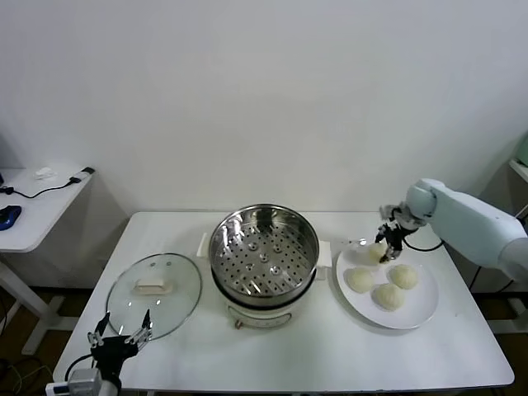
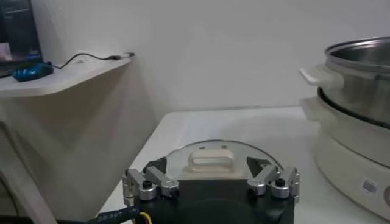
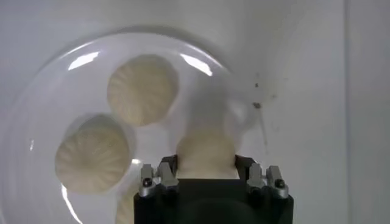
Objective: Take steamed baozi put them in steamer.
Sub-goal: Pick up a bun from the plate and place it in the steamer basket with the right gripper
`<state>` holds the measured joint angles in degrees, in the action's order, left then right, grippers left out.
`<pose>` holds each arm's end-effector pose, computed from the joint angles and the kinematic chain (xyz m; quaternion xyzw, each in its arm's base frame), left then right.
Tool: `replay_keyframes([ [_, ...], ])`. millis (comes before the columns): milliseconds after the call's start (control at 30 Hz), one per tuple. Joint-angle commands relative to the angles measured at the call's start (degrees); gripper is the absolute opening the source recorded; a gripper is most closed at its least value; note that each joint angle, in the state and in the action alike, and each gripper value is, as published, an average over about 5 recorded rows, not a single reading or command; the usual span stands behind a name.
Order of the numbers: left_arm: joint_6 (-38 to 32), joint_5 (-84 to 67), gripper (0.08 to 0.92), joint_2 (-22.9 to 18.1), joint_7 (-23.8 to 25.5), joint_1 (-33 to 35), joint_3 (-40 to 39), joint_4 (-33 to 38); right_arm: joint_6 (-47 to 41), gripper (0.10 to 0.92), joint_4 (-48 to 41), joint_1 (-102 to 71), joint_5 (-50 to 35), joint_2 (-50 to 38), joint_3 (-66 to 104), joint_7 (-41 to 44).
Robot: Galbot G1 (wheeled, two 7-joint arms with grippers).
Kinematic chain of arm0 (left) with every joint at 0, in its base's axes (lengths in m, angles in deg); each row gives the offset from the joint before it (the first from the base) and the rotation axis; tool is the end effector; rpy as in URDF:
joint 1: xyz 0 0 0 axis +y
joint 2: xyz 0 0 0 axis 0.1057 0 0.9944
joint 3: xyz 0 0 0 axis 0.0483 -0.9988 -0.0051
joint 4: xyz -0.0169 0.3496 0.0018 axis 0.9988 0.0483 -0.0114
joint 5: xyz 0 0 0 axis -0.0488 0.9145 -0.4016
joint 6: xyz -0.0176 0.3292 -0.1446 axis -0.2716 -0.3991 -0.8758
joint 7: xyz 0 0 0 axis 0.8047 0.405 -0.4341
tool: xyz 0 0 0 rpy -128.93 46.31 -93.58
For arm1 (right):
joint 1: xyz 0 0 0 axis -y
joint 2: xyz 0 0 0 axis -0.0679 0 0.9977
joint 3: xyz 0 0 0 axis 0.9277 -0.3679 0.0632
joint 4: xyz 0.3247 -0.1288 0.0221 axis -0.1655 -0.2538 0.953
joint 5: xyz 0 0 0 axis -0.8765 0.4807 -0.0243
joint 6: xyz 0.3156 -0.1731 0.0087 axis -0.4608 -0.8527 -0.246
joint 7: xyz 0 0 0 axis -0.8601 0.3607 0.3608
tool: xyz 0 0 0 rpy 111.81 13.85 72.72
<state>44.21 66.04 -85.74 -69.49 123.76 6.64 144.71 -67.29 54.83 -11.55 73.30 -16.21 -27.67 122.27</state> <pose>0.1319 0.0845 -0.3143 0.0816 -0.9780 -0.0411 0.1873 0.6153 -0.1591 -0.1375 0.5057 -0.5454 0.5408 0.3928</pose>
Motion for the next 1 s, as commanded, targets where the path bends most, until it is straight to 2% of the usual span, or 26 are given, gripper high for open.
replay_keyframes([
  [33, 0.1, 0.7, 0.823, 0.2, 0.1, 0.0, -0.8, 0.6, 5.8, 0.636, 9.5, 25.2, -7.9, 4.6, -12.0, 4.4],
  [200, 0.1, 1.0, 0.823, 0.6, 0.2, 0.5, -1.0, 1.2, 10.8, 0.636, 19.7, 31.9, -9.8, 11.0, -12.6, 5.0],
  [367, 0.0, 1.1, 0.823, 0.9, 0.1, 1.0, -1.0, 1.5, 15.7, 0.636, 31.5, 32.6, -11.1, 16.5, -13.5, 2.0],
  [467, -0.1, 1.3, 0.823, 0.9, 0.1, 1.1, -1.1, 1.6, 21.0, 0.636, 34.2, 30.7, -9.1, 19.4, -14.2, 0.7],
  [733, -0.5, 1.6, 0.823, 0.5, 0.1, 1.4, -1.3, 1.5, 35.0, 0.636, 25.9, 22.9, 5.3, 22.6, -12.7, 0.5],
  [1000, -0.9, 1.9, 0.823, 0.3, 0.0, 1.7, -1.2, 1.2, 38.2, 0.637, 17.4, 14.7, 15.0, 22.6, -10.4, -0.9],
])
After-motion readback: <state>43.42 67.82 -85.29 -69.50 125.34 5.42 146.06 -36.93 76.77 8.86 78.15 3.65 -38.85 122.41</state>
